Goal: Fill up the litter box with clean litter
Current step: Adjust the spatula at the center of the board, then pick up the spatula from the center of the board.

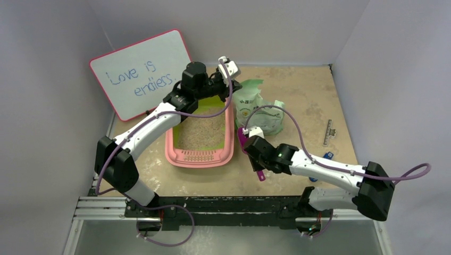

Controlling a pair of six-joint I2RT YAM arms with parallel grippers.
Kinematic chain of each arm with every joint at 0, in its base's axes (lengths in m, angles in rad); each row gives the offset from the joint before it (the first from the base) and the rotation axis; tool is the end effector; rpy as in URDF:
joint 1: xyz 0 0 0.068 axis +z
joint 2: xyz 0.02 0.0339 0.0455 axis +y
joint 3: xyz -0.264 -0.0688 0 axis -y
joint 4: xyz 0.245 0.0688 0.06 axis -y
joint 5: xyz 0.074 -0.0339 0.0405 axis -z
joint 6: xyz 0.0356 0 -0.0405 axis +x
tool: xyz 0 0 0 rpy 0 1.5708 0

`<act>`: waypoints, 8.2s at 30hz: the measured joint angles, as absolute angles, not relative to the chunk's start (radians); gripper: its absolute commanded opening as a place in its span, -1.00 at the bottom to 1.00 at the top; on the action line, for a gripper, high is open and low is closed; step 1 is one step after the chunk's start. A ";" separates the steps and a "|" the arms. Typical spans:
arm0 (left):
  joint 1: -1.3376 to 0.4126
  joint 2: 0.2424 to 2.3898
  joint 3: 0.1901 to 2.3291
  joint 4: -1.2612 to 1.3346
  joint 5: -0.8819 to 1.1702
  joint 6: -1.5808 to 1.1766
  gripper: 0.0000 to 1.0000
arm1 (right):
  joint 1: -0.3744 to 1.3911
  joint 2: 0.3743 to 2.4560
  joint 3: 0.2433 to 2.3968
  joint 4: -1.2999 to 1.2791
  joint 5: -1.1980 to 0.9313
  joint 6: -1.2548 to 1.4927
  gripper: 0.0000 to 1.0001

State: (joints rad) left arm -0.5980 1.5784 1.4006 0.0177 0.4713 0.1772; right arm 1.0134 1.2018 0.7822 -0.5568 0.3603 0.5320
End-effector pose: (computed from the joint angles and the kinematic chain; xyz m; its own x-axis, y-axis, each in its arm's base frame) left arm 0.3034 -0.2262 0.3764 0.0240 0.1737 -0.9845 0.8816 0.4606 0.1028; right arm 0.1339 0.1912 0.2258 -0.7275 -0.2698 -0.6308 -0.3721 0.9276 0.0323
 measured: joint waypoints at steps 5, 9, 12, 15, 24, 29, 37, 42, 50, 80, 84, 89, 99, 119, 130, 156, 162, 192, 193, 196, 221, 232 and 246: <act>-0.598 1.578 1.401 0.017 0.471 0.177 -1.00 | 1.013 1.240 0.746 -0.446 0.313 0.476 -0.95; -0.598 1.578 1.401 0.017 0.472 0.178 -1.00 | 1.005 1.344 0.743 -0.417 0.297 0.458 -0.72; -0.598 1.578 1.401 0.017 0.472 0.178 -1.00 | 0.996 1.377 0.744 -0.418 0.299 0.459 -0.22; -0.598 1.578 1.401 0.017 0.472 0.178 -1.00 | 0.997 1.374 0.744 -0.422 0.303 0.478 0.20; -0.598 1.578 1.401 0.017 0.477 0.178 -1.00 | 0.997 1.192 0.580 -0.330 0.294 0.686 0.30; -0.598 1.578 1.402 0.015 0.480 0.178 -1.00 | 1.004 1.084 0.426 -0.180 0.262 0.729 0.24; -0.598 1.578 1.404 0.010 0.481 0.178 -1.00 | 1.061 1.151 0.408 -0.019 0.304 0.712 -0.09; -0.598 1.578 1.406 0.008 0.482 0.180 -1.00 | 1.176 1.263 0.494 -0.102 0.463 0.802 -0.55; -0.598 1.578 1.406 0.008 0.487 0.179 -0.93 | 1.228 1.206 0.512 -0.222 0.575 0.776 -1.00; -0.597 1.645 1.436 -0.004 0.623 0.115 -1.00 | 1.095 0.732 0.962 -0.757 1.013 0.585 -1.00; -0.597 1.646 1.437 -0.006 0.624 0.113 -1.00 | 0.763 0.823 1.020 -0.678 0.765 0.365 -1.00; -0.598 1.646 1.439 -0.011 0.621 0.115 -1.00 | 0.494 0.953 1.155 -0.653 0.461 0.167 -1.00; -0.598 1.646 1.440 -0.014 0.620 0.115 -0.91 | 0.130 1.191 1.498 -0.646 -0.180 -0.074 -1.00; -0.598 1.686 1.445 0.143 0.648 -0.037 -0.14 | 0.108 1.353 1.384 -0.620 -0.498 -0.220 -1.00; -0.599 1.730 1.453 0.189 0.646 -0.141 -0.10 | 0.168 1.339 1.299 -0.591 -0.548 -0.290 -1.00; -0.603 1.733 1.425 0.358 0.441 -0.299 0.00 | 0.188 1.178 1.089 -0.371 -0.481 -0.295 -1.00; -0.603 1.741 1.423 0.364 0.437 -0.313 0.01 | 0.188 1.175 1.074 -0.350 -0.473 -0.296 -1.00; -0.603 1.741 1.396 0.404 0.416 -0.348 0.02 | 0.189 1.054 0.913 -0.167 -0.458 -0.172 -1.00; -0.603 1.741 1.396 0.404 0.422 -0.350 0.01 | 0.189 1.054 0.913 -0.167 -0.463 -0.178 -1.00; -0.602 1.744 1.396 0.404 0.438 -0.356 -0.15 | 0.188 1.056 0.913 -0.168 -0.473 -0.205 -1.00; -0.589 1.769 1.420 0.405 0.501 -0.398 -1.00 | 0.170 1.149 1.029 -0.325 -0.508 -0.492 -1.00; -0.590 1.769 1.419 0.408 0.513 -0.400 0.21 | 0.171 1.079 0.972 -0.279 -0.501 -0.498 -1.00; -0.590 1.769 1.420 0.429 0.522 -0.435 -1.00 | 0.172 1.098 0.972 -0.267 -0.510 -0.521 -1.00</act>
State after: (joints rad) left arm -0.5903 1.7695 1.4197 0.4290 0.5217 -0.4355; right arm 0.1719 1.0977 0.9718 -0.2672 -0.5102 -0.5209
